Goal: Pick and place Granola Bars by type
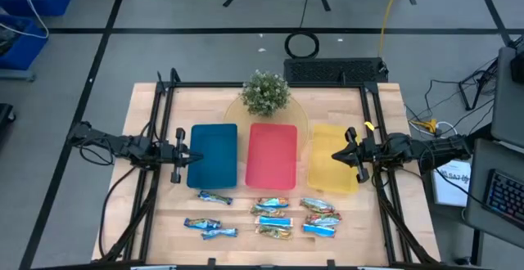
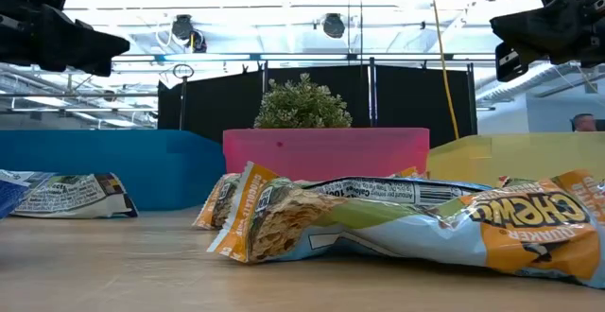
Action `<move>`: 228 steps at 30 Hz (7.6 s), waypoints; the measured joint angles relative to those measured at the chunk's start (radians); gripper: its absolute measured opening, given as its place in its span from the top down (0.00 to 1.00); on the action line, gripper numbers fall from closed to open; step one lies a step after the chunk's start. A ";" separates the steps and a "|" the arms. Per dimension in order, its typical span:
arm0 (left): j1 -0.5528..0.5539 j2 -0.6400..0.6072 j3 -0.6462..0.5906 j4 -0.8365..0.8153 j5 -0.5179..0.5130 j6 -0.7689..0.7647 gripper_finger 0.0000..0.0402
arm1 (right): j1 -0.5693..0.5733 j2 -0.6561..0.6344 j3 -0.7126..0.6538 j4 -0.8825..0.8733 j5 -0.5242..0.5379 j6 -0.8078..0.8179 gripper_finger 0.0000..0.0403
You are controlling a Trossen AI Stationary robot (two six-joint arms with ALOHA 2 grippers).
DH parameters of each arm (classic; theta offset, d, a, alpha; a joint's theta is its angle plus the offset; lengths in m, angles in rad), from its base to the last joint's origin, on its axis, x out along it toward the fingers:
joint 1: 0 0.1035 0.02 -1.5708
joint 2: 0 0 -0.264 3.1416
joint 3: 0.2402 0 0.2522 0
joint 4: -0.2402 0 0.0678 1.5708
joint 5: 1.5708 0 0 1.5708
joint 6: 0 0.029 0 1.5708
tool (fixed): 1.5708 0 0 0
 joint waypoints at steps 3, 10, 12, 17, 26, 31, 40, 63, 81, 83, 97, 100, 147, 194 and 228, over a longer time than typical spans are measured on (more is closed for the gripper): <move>0.000 0.000 0.000 0.000 0.000 0.000 0.92 | 0.000 0.000 0.000 0.000 0.000 0.000 1.00; 0.000 0.000 0.000 0.000 0.000 0.000 0.92 | 0.000 0.000 0.000 0.000 0.000 0.000 1.00; 0.000 0.000 0.000 0.000 0.000 0.000 0.92 | 0.000 0.000 0.000 0.000 0.000 0.000 1.00; 0.000 0.000 0.000 0.000 0.000 0.000 0.92 | 0.000 0.000 0.000 0.000 0.000 0.000 1.00; 0.000 0.000 0.000 0.000 0.000 0.000 0.92 | 0.000 0.000 0.000 0.000 0.000 0.000 1.00; 0.000 0.000 0.000 0.000 0.000 0.000 0.92 | 0.000 0.000 0.000 0.000 0.000 0.000 1.00; 0.000 0.000 0.000 0.000 0.000 0.000 0.92 | 0.000 0.000 0.000 0.000 0.000 0.000 1.00; 0.000 0.000 0.000 0.000 0.000 0.000 0.92 | 0.000 0.000 0.000 0.000 0.000 0.000 1.00; 0.000 0.000 0.000 0.000 0.000 0.000 0.92 | 0.000 0.000 0.000 0.000 0.000 0.000 1.00; 0.000 0.000 0.000 0.000 0.000 0.000 0.92 | 0.000 0.000 0.000 0.000 0.000 0.000 1.00; 0.000 0.000 0.000 0.000 0.000 0.000 0.92 | 0.000 0.000 0.000 0.000 0.000 0.000 1.00; 0.000 0.000 0.000 0.000 0.000 0.000 0.92 | 0.000 0.000 0.000 0.000 0.000 0.000 1.00; 0.000 0.000 0.000 0.000 0.000 0.000 0.92 | 0.000 0.000 0.000 0.000 0.000 -0.026 1.00; -0.031 0.233 0.162 0.138 -0.018 -0.192 0.92 | -0.001 0.014 0.000 0.105 0.525 -0.188 1.00; -0.262 1.615 1.066 -0.647 0.250 -0.653 0.45 | 0.000 0.016 0.000 0.250 0.379 -0.397 1.00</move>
